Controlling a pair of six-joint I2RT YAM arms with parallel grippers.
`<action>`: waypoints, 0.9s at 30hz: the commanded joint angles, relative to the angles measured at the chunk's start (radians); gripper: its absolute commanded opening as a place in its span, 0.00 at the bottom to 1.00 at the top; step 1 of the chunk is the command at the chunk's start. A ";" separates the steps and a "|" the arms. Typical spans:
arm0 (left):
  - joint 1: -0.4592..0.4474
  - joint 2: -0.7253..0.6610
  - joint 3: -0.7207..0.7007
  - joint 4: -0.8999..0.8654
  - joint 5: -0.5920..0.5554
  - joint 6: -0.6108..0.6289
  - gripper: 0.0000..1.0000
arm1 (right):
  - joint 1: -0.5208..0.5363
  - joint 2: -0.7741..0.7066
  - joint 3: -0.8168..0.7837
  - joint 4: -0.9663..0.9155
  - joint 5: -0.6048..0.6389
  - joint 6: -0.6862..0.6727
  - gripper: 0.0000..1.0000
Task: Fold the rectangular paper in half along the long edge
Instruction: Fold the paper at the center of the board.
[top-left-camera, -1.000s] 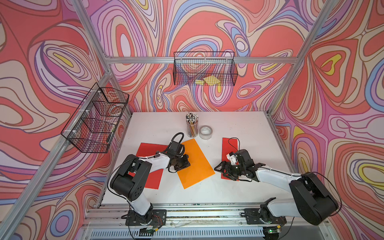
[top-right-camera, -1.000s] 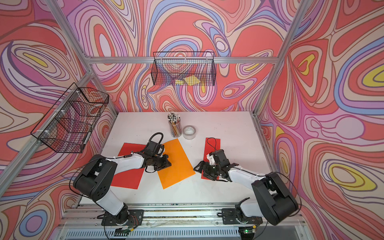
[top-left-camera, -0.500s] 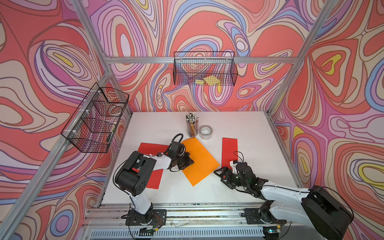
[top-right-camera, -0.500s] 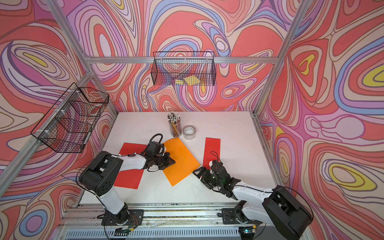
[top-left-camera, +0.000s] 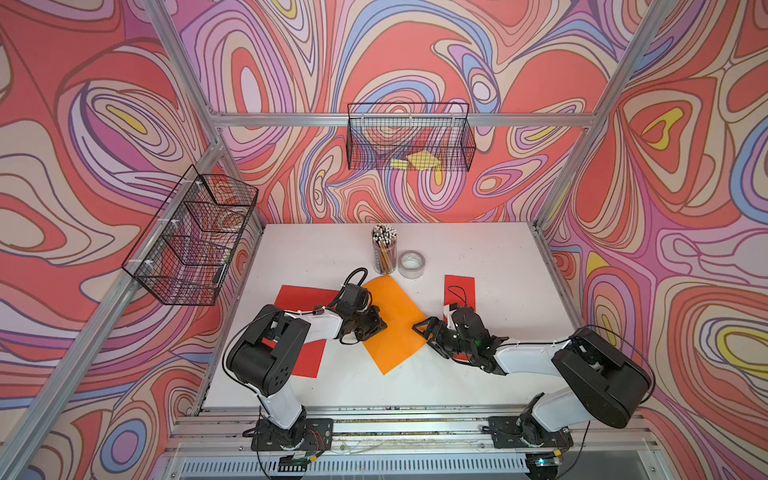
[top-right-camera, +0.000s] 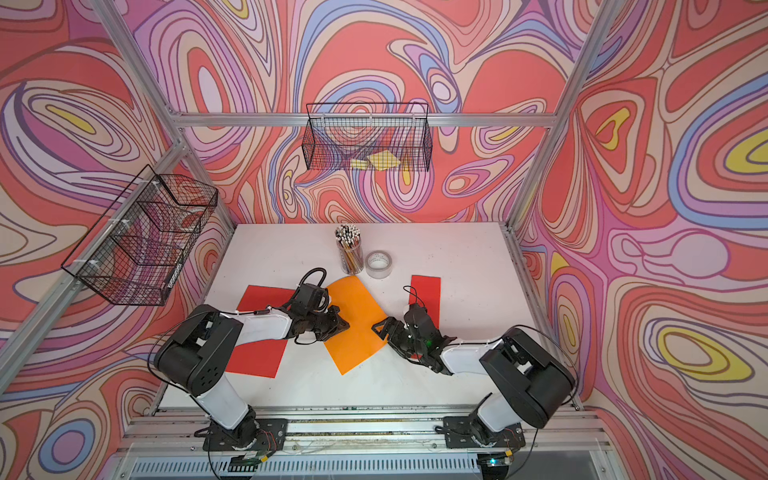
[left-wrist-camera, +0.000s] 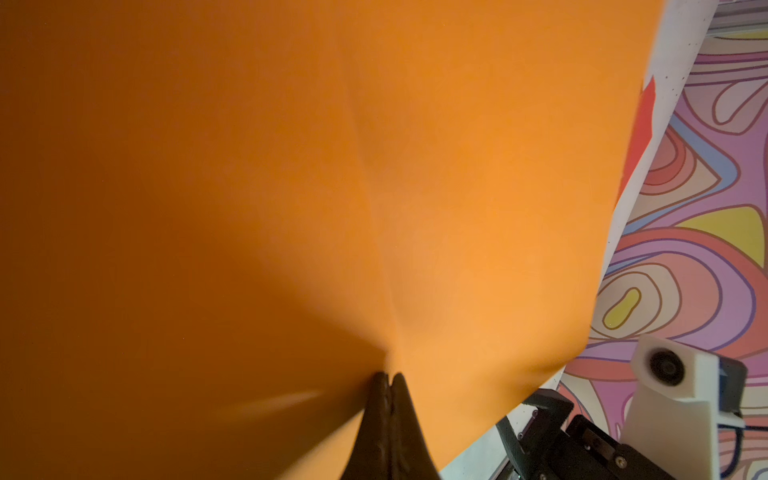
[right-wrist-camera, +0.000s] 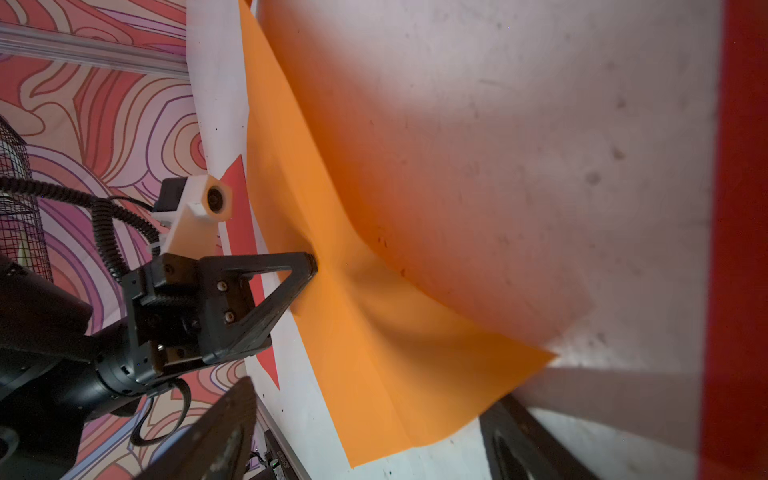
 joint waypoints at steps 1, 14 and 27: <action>-0.008 0.018 -0.036 -0.137 -0.052 0.014 0.00 | 0.005 -0.004 0.008 -0.032 0.026 -0.044 0.85; -0.007 0.023 -0.047 -0.140 -0.040 0.031 0.00 | -0.051 -0.090 0.166 -0.240 -0.023 -0.300 0.86; -0.007 -0.010 -0.060 -0.165 -0.049 0.044 0.00 | -0.076 0.127 0.344 -0.291 -0.185 -0.375 0.84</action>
